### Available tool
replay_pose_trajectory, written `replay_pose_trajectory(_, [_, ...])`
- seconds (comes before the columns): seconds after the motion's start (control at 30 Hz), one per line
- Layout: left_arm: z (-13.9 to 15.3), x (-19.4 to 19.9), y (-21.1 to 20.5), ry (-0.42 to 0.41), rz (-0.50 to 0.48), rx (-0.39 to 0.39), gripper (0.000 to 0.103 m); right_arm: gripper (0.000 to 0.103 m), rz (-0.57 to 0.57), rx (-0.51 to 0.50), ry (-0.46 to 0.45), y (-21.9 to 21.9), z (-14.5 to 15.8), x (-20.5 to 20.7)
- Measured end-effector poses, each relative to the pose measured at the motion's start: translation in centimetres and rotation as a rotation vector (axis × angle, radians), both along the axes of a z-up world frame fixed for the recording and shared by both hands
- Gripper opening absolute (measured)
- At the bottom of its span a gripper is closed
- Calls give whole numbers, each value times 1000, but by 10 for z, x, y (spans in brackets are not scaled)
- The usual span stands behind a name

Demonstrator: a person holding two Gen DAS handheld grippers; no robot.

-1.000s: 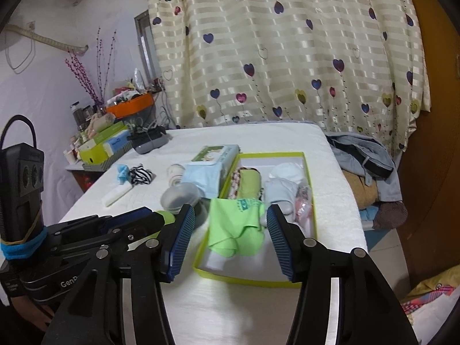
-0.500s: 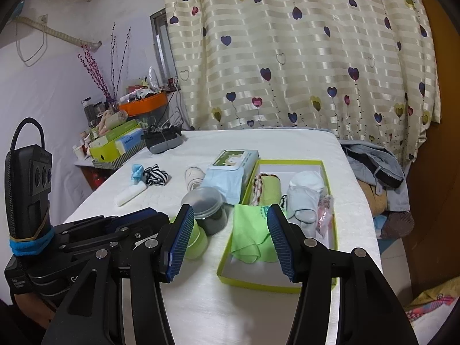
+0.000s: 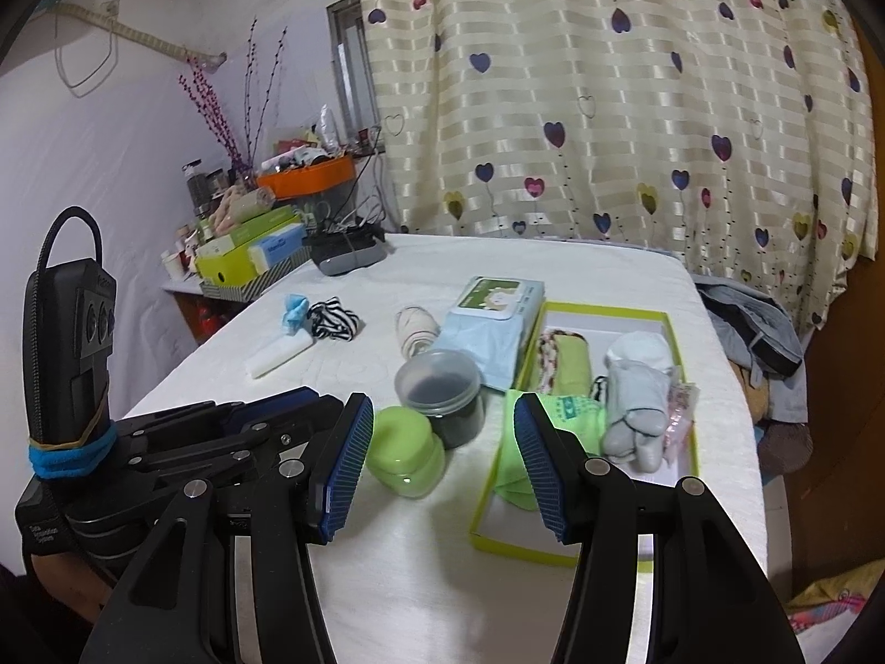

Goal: Organize soft objects
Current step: 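Withdraw both tools from the box and move toward the white roll and blue mask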

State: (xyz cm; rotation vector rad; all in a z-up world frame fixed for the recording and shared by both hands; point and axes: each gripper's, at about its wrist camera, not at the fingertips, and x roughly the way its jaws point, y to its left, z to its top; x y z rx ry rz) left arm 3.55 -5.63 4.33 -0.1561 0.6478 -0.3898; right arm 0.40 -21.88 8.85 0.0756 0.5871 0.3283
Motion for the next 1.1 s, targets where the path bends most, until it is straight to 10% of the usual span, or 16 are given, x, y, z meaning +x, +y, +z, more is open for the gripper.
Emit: replay_pose_trajectory(1.1, [-21, 49, 120, 57, 239, -44, 38, 54, 139, -64, 41, 75, -7, 64])
